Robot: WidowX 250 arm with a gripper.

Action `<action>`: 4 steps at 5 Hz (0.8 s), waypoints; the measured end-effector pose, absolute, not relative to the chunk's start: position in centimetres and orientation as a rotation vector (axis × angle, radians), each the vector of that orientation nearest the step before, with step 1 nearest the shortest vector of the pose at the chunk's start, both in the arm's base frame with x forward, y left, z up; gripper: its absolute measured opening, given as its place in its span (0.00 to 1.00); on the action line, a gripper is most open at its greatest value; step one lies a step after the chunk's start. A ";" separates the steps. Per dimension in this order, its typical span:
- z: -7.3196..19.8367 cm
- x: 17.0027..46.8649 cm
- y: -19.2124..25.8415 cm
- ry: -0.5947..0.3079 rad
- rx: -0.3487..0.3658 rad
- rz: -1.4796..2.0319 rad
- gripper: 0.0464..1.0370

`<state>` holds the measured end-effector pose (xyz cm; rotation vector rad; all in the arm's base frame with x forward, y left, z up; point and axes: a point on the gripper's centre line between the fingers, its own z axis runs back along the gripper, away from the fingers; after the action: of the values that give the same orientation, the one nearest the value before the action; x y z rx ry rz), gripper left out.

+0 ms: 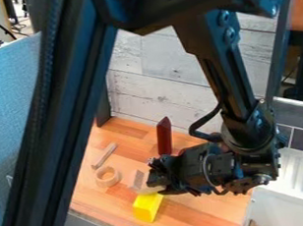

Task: Remove the shape from the ring to the top of the yellow rectangular

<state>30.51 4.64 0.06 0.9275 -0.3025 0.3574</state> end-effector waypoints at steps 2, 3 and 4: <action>-0.6 30.9 4.7 -0.272 0.974 0.363 0.25; -0.7 30.8 4.8 -0.261 0.982 0.359 0.25; -0.9 30.7 4.6 -0.250 0.987 0.343 0.25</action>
<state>30.75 4.64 -0.87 0.9871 -0.2496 0.3427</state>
